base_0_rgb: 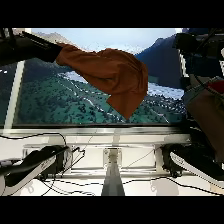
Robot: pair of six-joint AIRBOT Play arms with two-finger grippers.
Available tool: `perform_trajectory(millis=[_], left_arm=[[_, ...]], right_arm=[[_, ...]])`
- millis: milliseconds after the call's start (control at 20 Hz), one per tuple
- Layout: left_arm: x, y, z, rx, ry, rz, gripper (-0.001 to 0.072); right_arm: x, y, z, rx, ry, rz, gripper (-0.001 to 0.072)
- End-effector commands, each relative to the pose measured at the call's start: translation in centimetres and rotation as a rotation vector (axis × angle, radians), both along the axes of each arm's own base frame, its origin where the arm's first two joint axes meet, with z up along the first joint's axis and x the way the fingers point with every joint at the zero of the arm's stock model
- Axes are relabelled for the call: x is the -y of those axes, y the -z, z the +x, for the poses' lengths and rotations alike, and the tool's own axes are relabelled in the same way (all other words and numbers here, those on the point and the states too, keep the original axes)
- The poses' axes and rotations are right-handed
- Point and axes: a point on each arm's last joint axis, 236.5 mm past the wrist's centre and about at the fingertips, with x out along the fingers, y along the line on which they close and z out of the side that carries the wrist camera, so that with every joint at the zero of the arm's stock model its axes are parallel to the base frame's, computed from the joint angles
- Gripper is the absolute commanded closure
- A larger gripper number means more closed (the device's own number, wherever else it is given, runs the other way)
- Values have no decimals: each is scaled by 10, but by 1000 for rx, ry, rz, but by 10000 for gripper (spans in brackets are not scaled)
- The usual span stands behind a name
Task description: Fold the clothes and pants, and hang the long-sleeved shirts on hangers.
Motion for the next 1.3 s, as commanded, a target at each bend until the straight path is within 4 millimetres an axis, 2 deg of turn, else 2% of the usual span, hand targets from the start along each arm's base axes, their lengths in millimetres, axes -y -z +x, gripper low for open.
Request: perform_trajectory(millis=[0,550,600,700,800,900,950,1050,1100,1150,1200,1250], left_arm=[[-1,0,0,1,-1,0,11],[-1,0,0,1,-1,0,10],[0,0,0,1,-1,0,11],[0,-1,0,1,0,-4,10],[1,-2,0,4,-1,-8,10],[1,-2,0,4,-1,-8,10],[1,-2,0,4,-1,-8,11],[1,-1,0,3,-1,-8,10],[2,-2,0,4,1,-13,10],[2,-2,0,3,1,-15,10],[2,-2,0,3,1,-16,11],[2,-2,0,3,1,-15,10]], right_arm=[[0,0,0,0,-1,0,701],[0,0,0,0,-4,-5,701],[4,0,2,3,-10,-40,701],[13,10,1,-36,-145,-220,702],[25,40,-12,-166,-234,-324,702],[35,97,-36,-352,-270,-315,702],[32,133,-52,-445,-308,-273,702],[0,200,-84,-560,-456,-115,702],[-21,225,-96,-568,-510,-28,702],[-35,247,-98,-546,-497,48,699],[-42,263,-93,-503,-444,109,624],[-42,274,-84,-459,-358,154,399]])
